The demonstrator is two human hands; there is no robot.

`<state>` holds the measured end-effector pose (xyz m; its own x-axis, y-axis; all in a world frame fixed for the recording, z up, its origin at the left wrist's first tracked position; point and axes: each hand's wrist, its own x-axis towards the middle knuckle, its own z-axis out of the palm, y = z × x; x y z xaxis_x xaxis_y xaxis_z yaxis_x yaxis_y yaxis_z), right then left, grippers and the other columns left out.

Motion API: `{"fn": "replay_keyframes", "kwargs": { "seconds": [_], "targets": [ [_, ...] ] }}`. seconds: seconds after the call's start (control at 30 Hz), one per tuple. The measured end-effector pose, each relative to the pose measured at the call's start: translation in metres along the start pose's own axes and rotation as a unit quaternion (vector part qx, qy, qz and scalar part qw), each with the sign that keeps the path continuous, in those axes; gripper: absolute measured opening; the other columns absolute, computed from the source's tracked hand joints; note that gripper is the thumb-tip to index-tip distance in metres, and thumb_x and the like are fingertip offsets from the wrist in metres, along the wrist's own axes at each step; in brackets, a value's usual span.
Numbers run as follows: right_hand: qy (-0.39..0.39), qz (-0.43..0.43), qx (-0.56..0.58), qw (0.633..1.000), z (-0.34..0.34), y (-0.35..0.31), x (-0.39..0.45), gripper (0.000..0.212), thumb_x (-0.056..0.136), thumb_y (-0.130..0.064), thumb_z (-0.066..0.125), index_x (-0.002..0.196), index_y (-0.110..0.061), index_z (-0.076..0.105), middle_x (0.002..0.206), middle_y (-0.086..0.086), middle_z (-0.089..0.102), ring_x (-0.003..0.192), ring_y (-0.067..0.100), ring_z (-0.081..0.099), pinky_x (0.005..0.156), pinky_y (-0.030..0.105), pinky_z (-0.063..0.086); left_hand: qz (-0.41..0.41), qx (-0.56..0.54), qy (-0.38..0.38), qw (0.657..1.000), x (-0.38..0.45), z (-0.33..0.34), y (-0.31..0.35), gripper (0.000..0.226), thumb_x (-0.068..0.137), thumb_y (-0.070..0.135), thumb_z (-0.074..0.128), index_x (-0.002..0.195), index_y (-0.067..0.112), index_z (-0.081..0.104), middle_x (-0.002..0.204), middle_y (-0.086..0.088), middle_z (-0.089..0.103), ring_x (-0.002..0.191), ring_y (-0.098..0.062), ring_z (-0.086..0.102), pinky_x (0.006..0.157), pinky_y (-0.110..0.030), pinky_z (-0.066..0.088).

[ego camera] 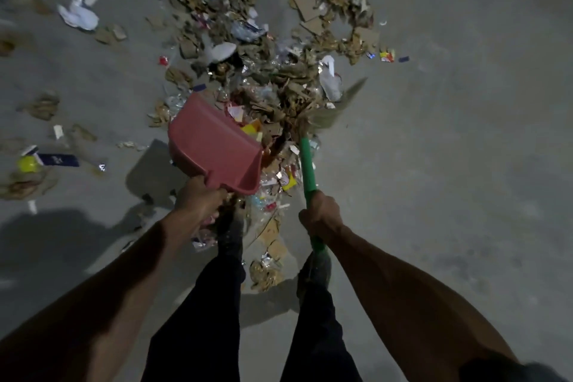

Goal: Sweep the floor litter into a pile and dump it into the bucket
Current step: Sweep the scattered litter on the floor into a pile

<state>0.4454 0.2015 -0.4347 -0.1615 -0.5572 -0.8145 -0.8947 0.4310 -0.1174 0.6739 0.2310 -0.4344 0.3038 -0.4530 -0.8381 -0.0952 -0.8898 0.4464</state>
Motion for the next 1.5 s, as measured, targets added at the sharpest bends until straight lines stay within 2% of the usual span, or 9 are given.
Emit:
{"fn": "replay_keyframes", "kwargs": {
  "seconds": [0.33,0.43,0.53,0.63,0.8,1.0,1.13,1.33,1.5],
  "targets": [
    [0.068,-0.171,-0.157,0.970,-0.019,-0.122,0.027,0.027,0.089,-0.009,0.056,0.116,-0.004,0.055,0.095,0.011,0.061,0.074,0.025,0.055,0.062,0.031,0.044,0.010,-0.043,0.002,0.999,0.022,-0.056,-0.015,0.012,0.087,0.008,0.061,0.098,0.004,0.061,0.066,-0.008,0.055,0.043,-0.016,0.045,0.035,-0.018,0.030],
    [0.074,-0.193,-0.122,0.971,-0.019,-0.129,0.019,0.033,0.087,-0.006,0.053,0.120,-0.006,0.053,0.097,0.013,0.065,0.079,0.029,0.064,0.066,0.039,0.057,0.005,-0.040,-0.001,0.999,0.023,-0.064,-0.018,0.011,0.085,0.006,0.061,0.096,0.004,0.061,0.068,-0.009,0.056,0.045,-0.016,0.046,0.039,-0.021,0.033],
    [0.086,-0.188,-0.045,0.977,-0.009,-0.102,-0.009,0.031,0.087,-0.004,0.052,0.118,-0.009,0.051,0.095,0.010,0.063,0.076,0.024,0.063,0.063,0.041,0.058,-0.001,-0.030,-0.007,1.000,0.015,-0.067,-0.015,0.006,0.086,0.008,0.060,0.092,0.008,0.059,0.071,-0.010,0.057,0.051,-0.018,0.049,0.042,-0.023,0.035],
    [0.092,-0.139,0.011,0.986,0.003,-0.052,-0.058,0.042,0.089,-0.005,0.053,0.129,-0.014,0.048,0.085,-0.003,0.057,0.066,0.010,0.056,0.049,0.021,0.045,0.010,-0.015,-0.023,1.000,-0.002,-0.069,-0.011,0.004,0.087,0.010,0.059,0.091,0.009,0.059,0.068,-0.007,0.056,0.050,-0.018,0.048,0.043,-0.023,0.036],
    [0.108,-0.019,0.103,0.989,0.035,0.036,-0.143,0.036,0.087,-0.008,0.056,0.122,-0.017,0.052,0.083,0.001,0.062,0.064,0.024,0.065,0.057,0.038,0.058,0.033,0.016,-0.047,0.998,-0.037,-0.072,-0.007,0.006,0.089,0.010,0.058,0.094,0.013,0.058,0.069,-0.006,0.055,0.052,-0.018,0.049,0.046,-0.025,0.038],
    [0.074,0.115,0.150,0.979,0.084,0.097,-0.189,0.029,0.086,-0.008,0.057,0.115,-0.009,0.055,0.078,0.007,0.062,0.050,0.021,0.064,0.043,0.029,0.054,0.043,0.024,-0.056,0.997,-0.062,-0.071,-0.029,0.006,0.089,0.007,0.058,0.094,0.009,0.057,0.068,-0.008,0.052,0.049,-0.018,0.046,0.041,-0.023,0.035],
    [0.024,0.100,0.102,0.989,0.120,0.087,-0.180,0.029,0.087,-0.012,0.057,0.116,-0.009,0.055,0.089,0.006,0.063,0.058,0.019,0.065,0.044,0.021,0.051,0.051,0.031,-0.066,0.996,-0.069,-0.076,-0.063,0.004,0.088,0.007,0.057,0.086,0.009,0.054,0.066,-0.008,0.050,0.047,-0.017,0.046,0.037,-0.021,0.032],
    [0.028,-0.005,0.096,0.995,0.182,0.052,-0.173,0.033,0.081,-0.020,0.061,0.114,-0.015,0.057,0.100,0.008,0.064,0.086,0.027,0.066,0.078,0.042,0.059,0.095,0.047,-0.057,0.993,-0.089,-0.093,-0.114,0.003,0.087,0.002,0.056,0.087,0.004,0.056,0.065,-0.012,0.052,0.046,-0.018,0.045,0.034,-0.018,0.033],
    [0.087,-0.023,0.182,0.979,0.219,0.080,-0.238,0.029,0.085,-0.013,0.057,0.111,-0.023,0.051,0.087,0.005,0.063,0.065,0.023,0.066,0.057,0.036,0.059,0.127,0.059,-0.072,0.988,-0.127,-0.113,-0.148,0.005,0.087,0.001,0.055,0.085,0.005,0.055,0.061,-0.012,0.051,0.040,-0.016,0.043,0.032,-0.016,0.030]
  ]
}}
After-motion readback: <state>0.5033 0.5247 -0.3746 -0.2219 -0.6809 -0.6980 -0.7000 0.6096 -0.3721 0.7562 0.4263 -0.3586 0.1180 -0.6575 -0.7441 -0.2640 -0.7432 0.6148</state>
